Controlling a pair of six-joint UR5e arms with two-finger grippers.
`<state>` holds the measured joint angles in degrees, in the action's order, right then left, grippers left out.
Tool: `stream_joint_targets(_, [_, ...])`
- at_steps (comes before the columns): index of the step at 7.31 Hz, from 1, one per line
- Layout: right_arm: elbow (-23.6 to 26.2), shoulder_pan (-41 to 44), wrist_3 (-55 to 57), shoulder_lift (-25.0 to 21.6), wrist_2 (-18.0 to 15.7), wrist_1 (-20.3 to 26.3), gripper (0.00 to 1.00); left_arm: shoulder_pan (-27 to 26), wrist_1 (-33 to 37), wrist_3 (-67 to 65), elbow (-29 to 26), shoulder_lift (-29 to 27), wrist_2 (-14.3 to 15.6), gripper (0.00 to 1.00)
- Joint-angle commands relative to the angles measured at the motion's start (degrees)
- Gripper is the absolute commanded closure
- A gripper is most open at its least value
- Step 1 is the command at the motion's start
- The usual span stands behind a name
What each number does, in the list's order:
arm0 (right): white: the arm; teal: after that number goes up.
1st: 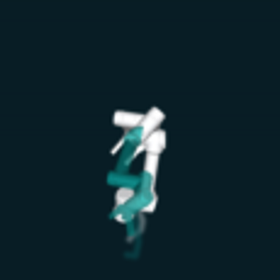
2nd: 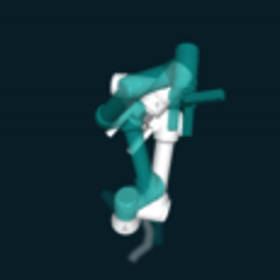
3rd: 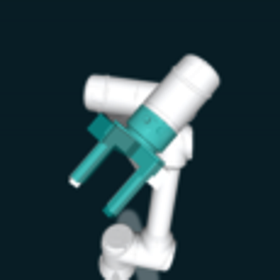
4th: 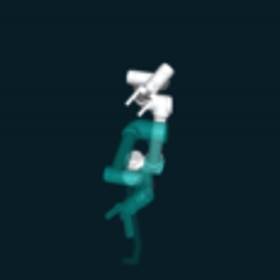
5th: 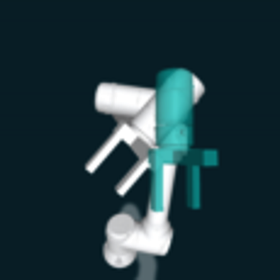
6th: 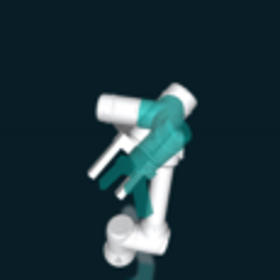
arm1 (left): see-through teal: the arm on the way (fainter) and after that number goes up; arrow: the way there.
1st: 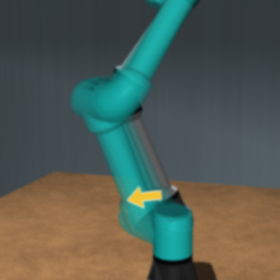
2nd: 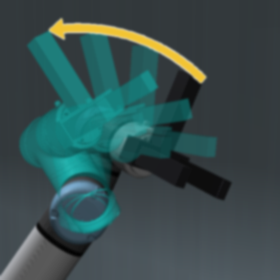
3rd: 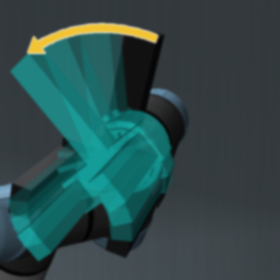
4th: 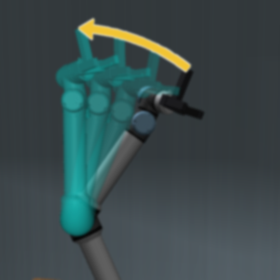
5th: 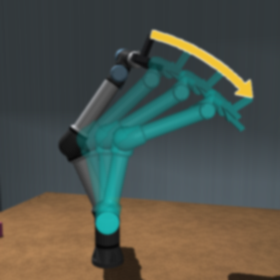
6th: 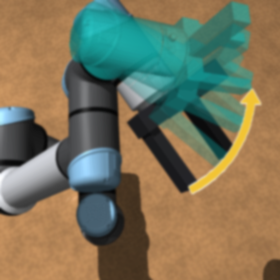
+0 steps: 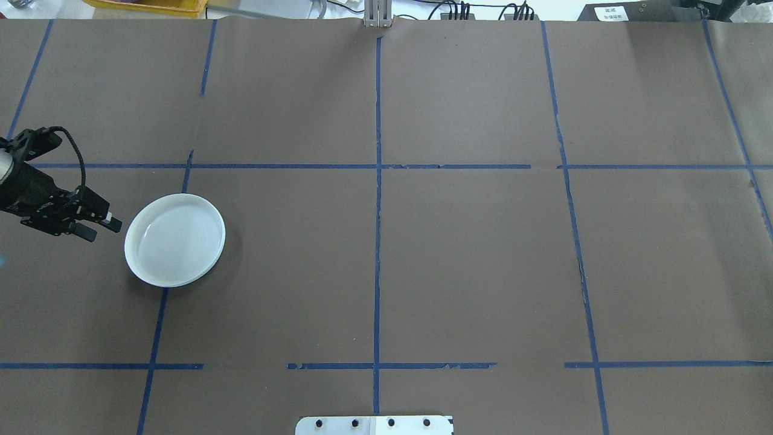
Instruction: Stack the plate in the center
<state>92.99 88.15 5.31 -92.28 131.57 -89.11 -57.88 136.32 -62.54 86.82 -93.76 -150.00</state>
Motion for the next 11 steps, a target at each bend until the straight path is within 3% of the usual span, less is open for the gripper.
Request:
stream_joint_targets(1, [0.0,0.0,0.05,0.0,-0.09,0.08,0.0,-4.4,-0.26,0.75,0.02,0.5,0.58,0.0])
stream_joint_targets(3, [0.0,0.0,0.05,0.0,-0.09,-0.01,0.0,-8.46,-1.31,11.24,-0.16,2.25,2.77,0.0])
stream_joint_targets(5, [0.0,0.0,0.05,0.0,0.0,-0.01,0.0,-12.41,-12.59,26.51,0.19,2.27,8.73,0.0])
stream_joint_targets(8, [0.0,0.0,0.05,0.0,-0.09,-0.01,0.0,-25.05,-30.79,55.25,0.81,2.09,13.41,0.0])
stream_joint_targets(9, [0.0,0.0,-0.04,0.0,-0.09,-0.01,0.0,-27.61,-37.03,59.86,1.5,1.83,13.5,0.0])
stream_joint_targets(11, [0.0,0.0,-0.04,0.0,0.0,-0.01,0.0,-30.96,-40.86,67.34,2.04,2.78,12.9,0.0])
